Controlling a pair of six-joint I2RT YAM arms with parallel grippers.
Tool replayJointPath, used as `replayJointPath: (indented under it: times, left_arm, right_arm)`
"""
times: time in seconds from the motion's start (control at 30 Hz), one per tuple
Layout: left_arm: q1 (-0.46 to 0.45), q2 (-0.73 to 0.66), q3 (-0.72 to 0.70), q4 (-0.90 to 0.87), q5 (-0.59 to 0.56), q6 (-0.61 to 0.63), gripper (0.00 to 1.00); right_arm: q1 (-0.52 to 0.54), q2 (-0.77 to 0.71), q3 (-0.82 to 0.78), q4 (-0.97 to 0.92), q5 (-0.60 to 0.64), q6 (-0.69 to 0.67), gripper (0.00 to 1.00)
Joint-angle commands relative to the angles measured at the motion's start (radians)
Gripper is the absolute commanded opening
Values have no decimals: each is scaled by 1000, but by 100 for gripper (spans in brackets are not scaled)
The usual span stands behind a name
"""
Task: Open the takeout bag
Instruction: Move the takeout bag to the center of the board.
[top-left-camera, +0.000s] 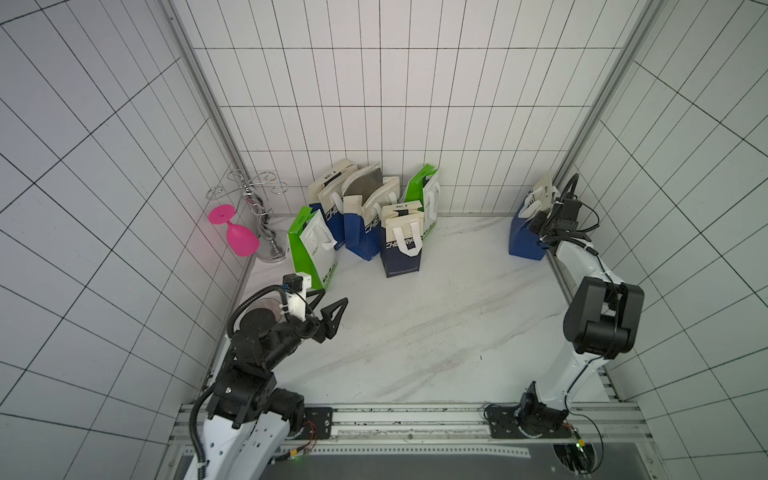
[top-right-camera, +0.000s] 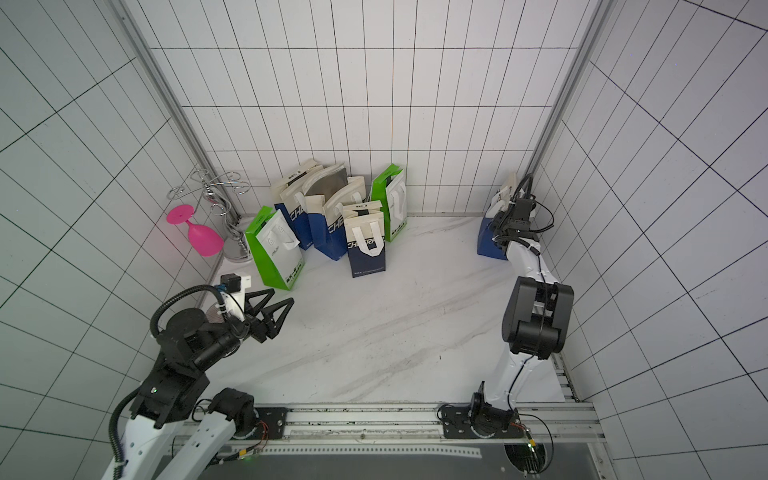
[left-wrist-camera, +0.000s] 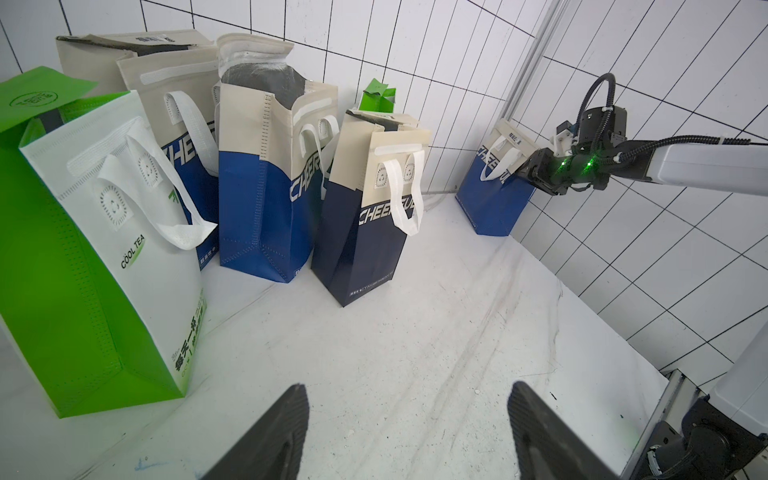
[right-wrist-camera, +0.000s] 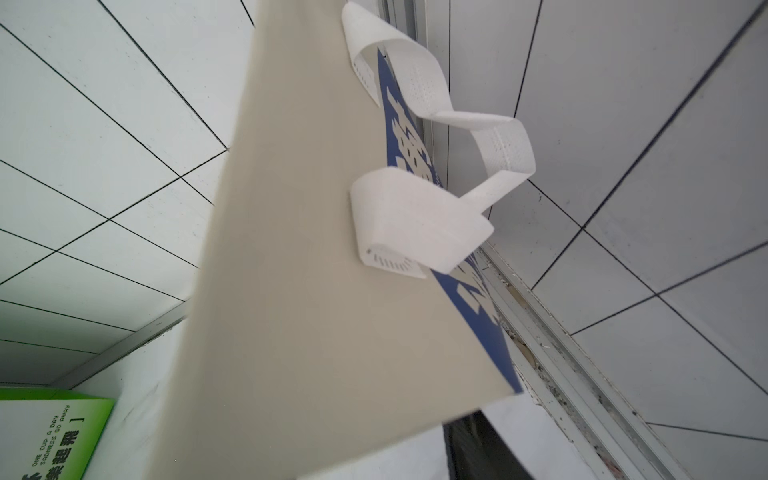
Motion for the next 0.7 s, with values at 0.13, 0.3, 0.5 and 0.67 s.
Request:
replayJointPath:
  times: [0.13,0.3,0.5,0.67]
  left_arm:
    - [-5,-6,-8,9,4,9,78]
    - [-5,-5,-8,10,4,10,78]
    - [-7,-5,-10,10,3,10,78]
    - [-8,-6,-10,10,1,10,78]
  right_arm:
    - [-9,-31,45,19,-31,58,52]
    - [0,-98,-45,26,-40,82,51]
    - [23,-103,-20,3,-34,97,53]
    - [22,-68,50,-36,-28,106,55]
